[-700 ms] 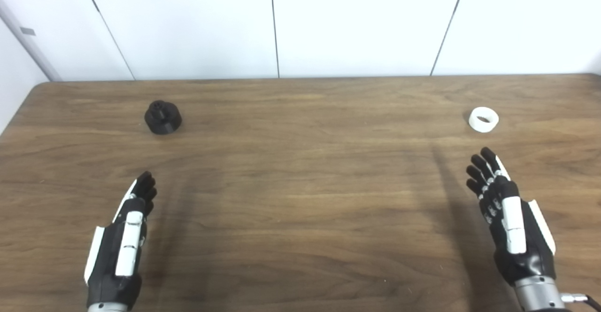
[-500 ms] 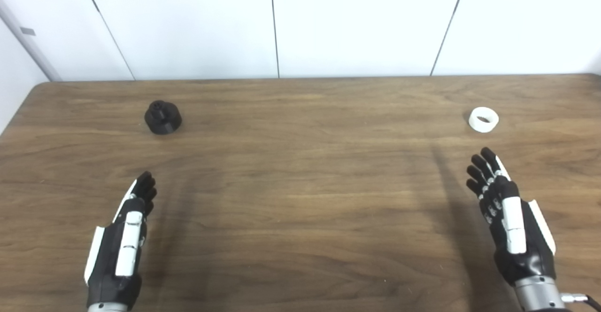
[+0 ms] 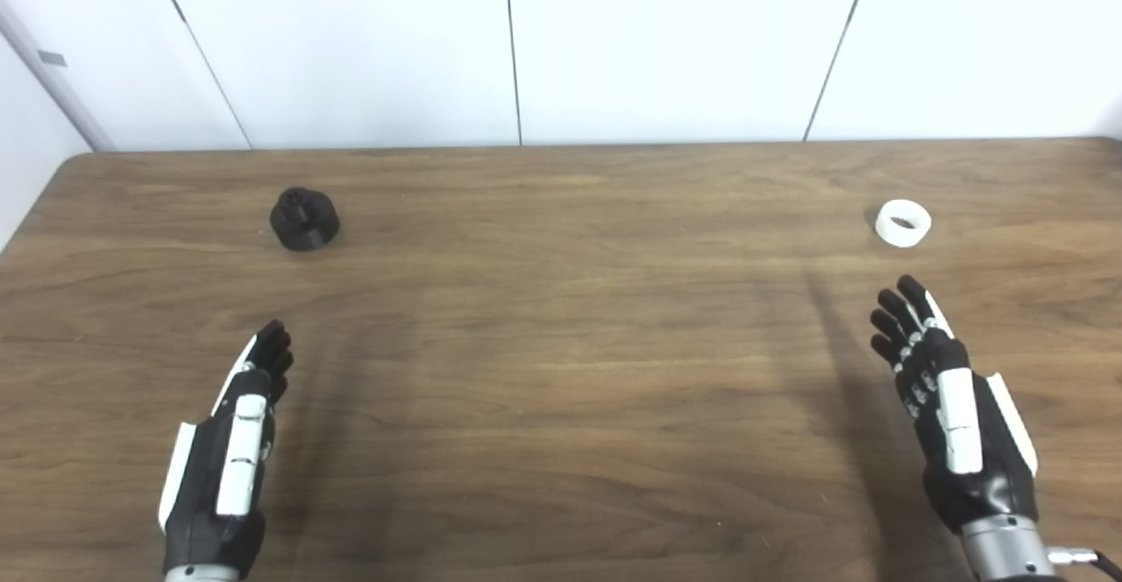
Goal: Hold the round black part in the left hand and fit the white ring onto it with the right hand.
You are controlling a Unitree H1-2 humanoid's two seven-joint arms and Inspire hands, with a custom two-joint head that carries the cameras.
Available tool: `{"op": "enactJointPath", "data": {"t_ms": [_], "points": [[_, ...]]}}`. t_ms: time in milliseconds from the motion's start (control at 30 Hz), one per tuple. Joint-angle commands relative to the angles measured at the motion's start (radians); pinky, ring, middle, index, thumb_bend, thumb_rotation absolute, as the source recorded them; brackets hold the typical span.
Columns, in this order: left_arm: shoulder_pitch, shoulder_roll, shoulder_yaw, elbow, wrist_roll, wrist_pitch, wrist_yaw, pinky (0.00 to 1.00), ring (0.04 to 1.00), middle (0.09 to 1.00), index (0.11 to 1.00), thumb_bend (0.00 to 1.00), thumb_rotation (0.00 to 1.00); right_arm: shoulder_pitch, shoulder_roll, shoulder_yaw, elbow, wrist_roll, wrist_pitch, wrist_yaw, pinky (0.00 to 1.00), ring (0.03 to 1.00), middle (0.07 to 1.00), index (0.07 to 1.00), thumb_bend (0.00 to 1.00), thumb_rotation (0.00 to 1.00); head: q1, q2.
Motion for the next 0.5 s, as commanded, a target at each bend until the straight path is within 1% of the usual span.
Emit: {"op": "enactJointPath", "data": {"t_ms": [0,67,167,200,233,267,300,367,400,467], "points": [[0.004,-0.013,0.0,-0.023,0.004,-0.049,0.008,1.0,0.958,0.945,0.941,0.58,0.86,-0.001,-0.007,-0.012,-0.007,0.015,-0.055,0.01,0.94,0.944,0.949,0.973,0.63,1.0,0.04,-0.023],[0.003,-0.032,0.001,-0.007,0.009,-0.079,0.019,0.98,0.938,0.927,0.923,0.57,0.81,0.003,-0.012,-0.016,0.008,0.018,-0.074,0.016,0.94,0.94,0.947,0.97,0.62,1.0,0.069,-0.041],[-0.002,-0.061,0.0,0.025,0.012,-0.135,0.041,0.93,0.891,0.882,0.878,0.52,0.71,0.002,-0.015,-0.024,0.043,0.034,-0.116,0.03,0.93,0.934,0.944,0.965,0.58,1.0,0.114,-0.069],[-0.002,-0.065,-0.006,0.035,0.014,-0.146,0.045,0.91,0.876,0.866,0.862,0.52,0.68,0.001,-0.017,-0.026,0.058,0.039,-0.131,0.036,0.93,0.938,0.947,0.968,0.57,1.0,0.142,-0.087],[-0.002,-0.067,-0.012,0.042,0.016,-0.155,0.048,0.91,0.874,0.863,0.86,0.51,0.68,0.0,-0.019,-0.028,0.069,0.042,-0.142,0.04,0.94,0.943,0.95,0.97,0.57,1.0,0.155,-0.095],[0.002,-0.059,-0.025,0.047,0.03,-0.156,0.044,0.92,0.874,0.861,0.859,0.51,0.68,0.0,-0.02,-0.031,0.081,0.044,-0.153,0.043,0.94,0.945,0.951,0.97,0.57,1.0,0.177,-0.112],[0.005,-0.052,-0.036,0.052,0.044,-0.16,0.041,0.93,0.898,0.885,0.884,0.52,0.75,0.0,-0.02,-0.032,0.089,0.045,-0.16,0.046,0.95,0.946,0.953,0.971,0.57,1.0,0.192,-0.123],[0.014,-0.04,-0.059,0.051,0.07,-0.15,0.037,0.94,0.931,0.926,0.915,0.55,0.81,0.004,-0.019,-0.034,0.092,0.045,-0.156,0.047,0.97,0.957,0.961,0.979,0.58,1.0,0.219,-0.144],[0.017,-0.037,-0.067,0.053,0.075,-0.151,0.036,0.95,0.949,0.946,0.929,0.58,0.84,0.004,-0.02,-0.034,0.091,0.046,-0.154,0.047,0.98,0.966,0.966,0.984,0.6,1.0,0.23,-0.153],[0.019,-0.037,-0.079,0.058,0.082,-0.158,0.038,0.96,0.96,0.954,0.936,0.6,0.85,0.002,-0.022,-0.033,0.096,0.052,-0.155,0.052,1.0,0.985,0.979,0.996,0.59,1.0,0.244,-0.169]]}}
